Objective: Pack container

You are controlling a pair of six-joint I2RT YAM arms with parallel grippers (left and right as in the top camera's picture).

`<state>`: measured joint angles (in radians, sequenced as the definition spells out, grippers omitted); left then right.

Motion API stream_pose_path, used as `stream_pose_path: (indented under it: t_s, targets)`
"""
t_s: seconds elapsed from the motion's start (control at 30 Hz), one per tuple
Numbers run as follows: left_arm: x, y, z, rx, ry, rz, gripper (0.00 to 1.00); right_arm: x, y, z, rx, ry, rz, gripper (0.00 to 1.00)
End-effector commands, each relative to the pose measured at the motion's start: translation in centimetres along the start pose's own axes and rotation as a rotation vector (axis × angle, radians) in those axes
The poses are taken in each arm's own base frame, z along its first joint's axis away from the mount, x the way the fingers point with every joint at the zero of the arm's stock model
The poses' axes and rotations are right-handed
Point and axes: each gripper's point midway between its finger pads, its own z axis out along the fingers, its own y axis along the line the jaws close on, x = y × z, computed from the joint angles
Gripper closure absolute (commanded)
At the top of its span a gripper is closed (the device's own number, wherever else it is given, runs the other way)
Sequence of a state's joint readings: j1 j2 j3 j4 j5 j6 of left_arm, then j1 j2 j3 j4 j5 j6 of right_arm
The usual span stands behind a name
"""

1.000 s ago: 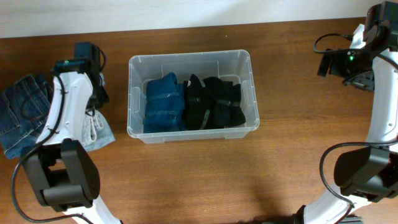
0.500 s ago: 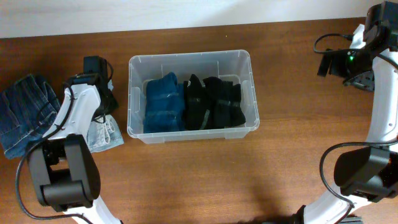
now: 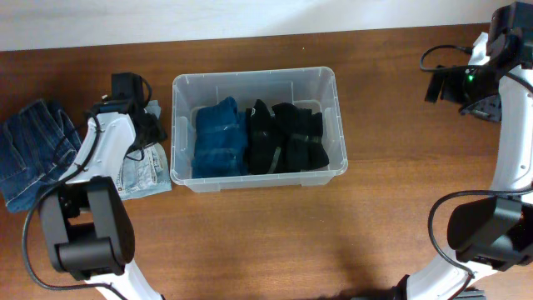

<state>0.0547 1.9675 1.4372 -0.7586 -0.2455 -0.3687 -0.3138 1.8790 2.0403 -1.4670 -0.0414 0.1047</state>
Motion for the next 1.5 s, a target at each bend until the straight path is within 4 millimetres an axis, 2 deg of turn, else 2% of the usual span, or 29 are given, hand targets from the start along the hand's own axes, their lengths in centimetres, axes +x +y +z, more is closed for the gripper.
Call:
stream_pose_path:
  t_s: [0.0,0.17,0.3,0.43,0.53,0.67,0.8,0.93,1.1,1.27,1.47]
  targets:
    - [-2.1,-0.3,-1.3,0.022,-0.049,0.074,0.01,-0.1,-0.2,-0.5,0.008,-0.012,0.000,0.01]
    - [-5.4,-0.7,-5.9,0.063,-0.125,0.187,0.01,-0.1,-0.2,-0.5,0.008,-0.012,0.000,0.01]
    - [-5.9,-3.8,-9.3,0.270,-0.136,0.349,0.01,-0.1,-0.2,-0.5,0.008,-0.012,0.000,0.01]
    - [-5.4,-2.9,-11.4,0.358,-0.079,0.313,0.01,-0.1,-0.2,-0.5,0.008,-0.012,0.000,0.01]
    - [-5.1,-0.9,-12.2,0.394,-0.045,0.261,0.01,-0.1,-0.2,-0.5,0.008,-0.012,0.000,0.02]
    - [-4.3,3.3,-11.4,0.360,0.031,0.164,0.01,-0.1,-0.2,-0.5,0.008,-0.012,0.000,0.01]
    - [-2.2,6.9,-10.3,0.335,0.141,0.066,0.01,-0.1,-0.2,-0.5,0.008,-0.012,0.000,0.02]
    - [-1.1,8.8,-8.9,0.327,0.174,0.090,0.01,-0.1,-0.2,-0.5,0.008,-0.012,0.000,0.01]
    - [0.4,8.7,-6.7,0.338,0.189,0.202,0.01,-0.1,-0.2,-0.5,0.008,-0.012,0.000,0.02]
    - [1.3,8.4,-3.6,0.336,0.173,0.200,0.00,-0.1,-0.2,-0.5,0.008,-0.012,0.000,0.01]
    - [2.2,8.1,-1.4,0.335,0.158,0.200,0.01,-0.1,-0.2,-0.5,0.008,-0.012,0.000,0.01]
